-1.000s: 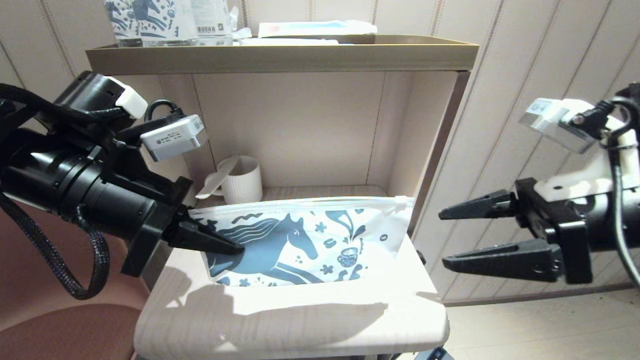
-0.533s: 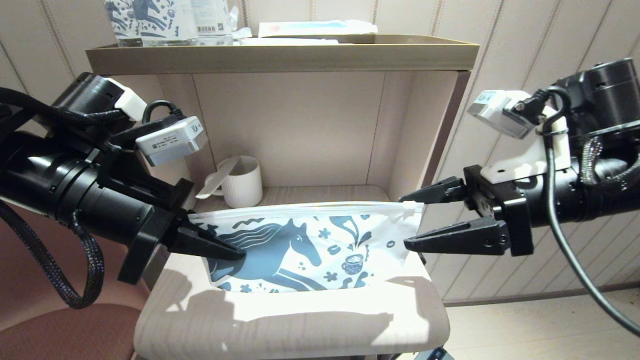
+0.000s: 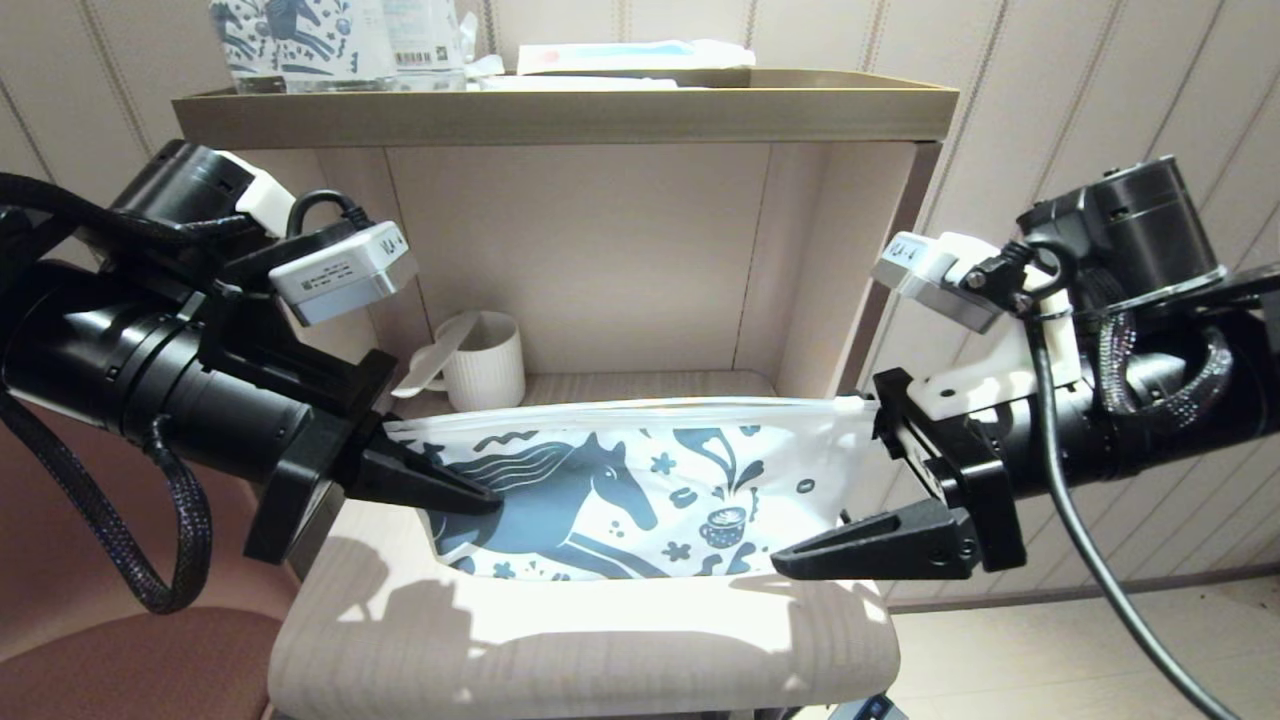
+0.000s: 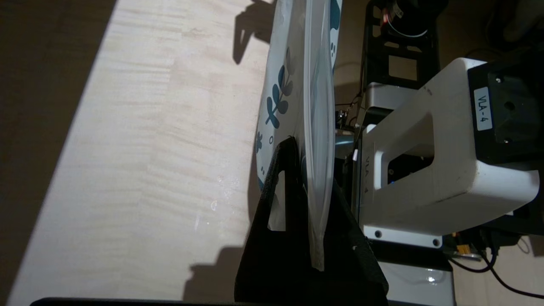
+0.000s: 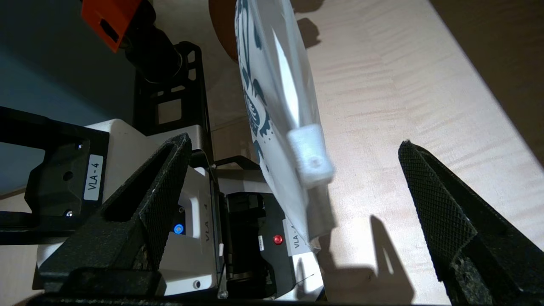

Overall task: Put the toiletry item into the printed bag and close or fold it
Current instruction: Hand it to the other hand

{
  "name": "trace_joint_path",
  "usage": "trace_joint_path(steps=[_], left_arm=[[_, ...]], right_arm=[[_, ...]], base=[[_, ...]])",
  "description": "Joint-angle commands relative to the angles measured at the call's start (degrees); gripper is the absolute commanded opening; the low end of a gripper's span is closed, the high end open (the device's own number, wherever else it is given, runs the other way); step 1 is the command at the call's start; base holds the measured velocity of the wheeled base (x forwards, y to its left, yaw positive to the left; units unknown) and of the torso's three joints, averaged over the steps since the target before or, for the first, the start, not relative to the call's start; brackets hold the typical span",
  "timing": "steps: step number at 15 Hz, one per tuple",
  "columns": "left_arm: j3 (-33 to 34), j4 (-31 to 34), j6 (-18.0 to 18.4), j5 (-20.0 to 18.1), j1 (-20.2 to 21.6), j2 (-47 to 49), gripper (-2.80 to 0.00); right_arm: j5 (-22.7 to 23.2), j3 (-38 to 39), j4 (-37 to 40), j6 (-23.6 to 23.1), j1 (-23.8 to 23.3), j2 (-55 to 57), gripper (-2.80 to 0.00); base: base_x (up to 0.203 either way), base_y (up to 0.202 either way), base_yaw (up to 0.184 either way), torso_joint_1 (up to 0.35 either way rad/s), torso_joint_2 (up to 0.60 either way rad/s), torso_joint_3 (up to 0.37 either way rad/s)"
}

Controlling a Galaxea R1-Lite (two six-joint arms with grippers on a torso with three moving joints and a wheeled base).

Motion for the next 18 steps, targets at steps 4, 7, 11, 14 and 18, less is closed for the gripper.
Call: trace_joint_path(steps=[4, 7, 11, 14, 18], left_arm=[[-0.2, 0.2, 0.3, -0.2, -0.1, 0.4, -2.8], [-0.2, 0.2, 0.3, -0.2, -0.1, 0.5, -2.8], [-0.1, 0.2, 0.3, -0.2, -0.2, 0.7, -2.8], [-0.1, 0.2, 0.3, -0.2, -0.2, 0.7, -2.8], [0.2, 0.2, 1.1, -0.3, -0.4, 1.1, -2.8]], right_arm=[[0.3, 0.0, 0.1, -0.2, 0.6, 0.2, 0.0], [0.3, -0.1, 0.1, -0.2, 0.6, 0.3, 0.0], [0.3, -0.6, 0.1, -0.3, 1.0, 1.1, -2.8], [0.4, -0.4, 0.1, -1.5, 1.1, 1.1, -2.8], [0.3, -0.3, 0.1, -1.6, 1.7, 1.0, -2.8]], base=[[0.0, 0.0, 0.0, 0.0, 0.0, 0.0], [0.0, 0.0, 0.0, 0.0, 0.0, 0.0], [0.0, 0.0, 0.0, 0.0, 0.0, 0.0], [0.0, 0.0, 0.0, 0.0, 0.0, 0.0], [0.0, 0.0, 0.0, 0.0, 0.0, 0.0]])
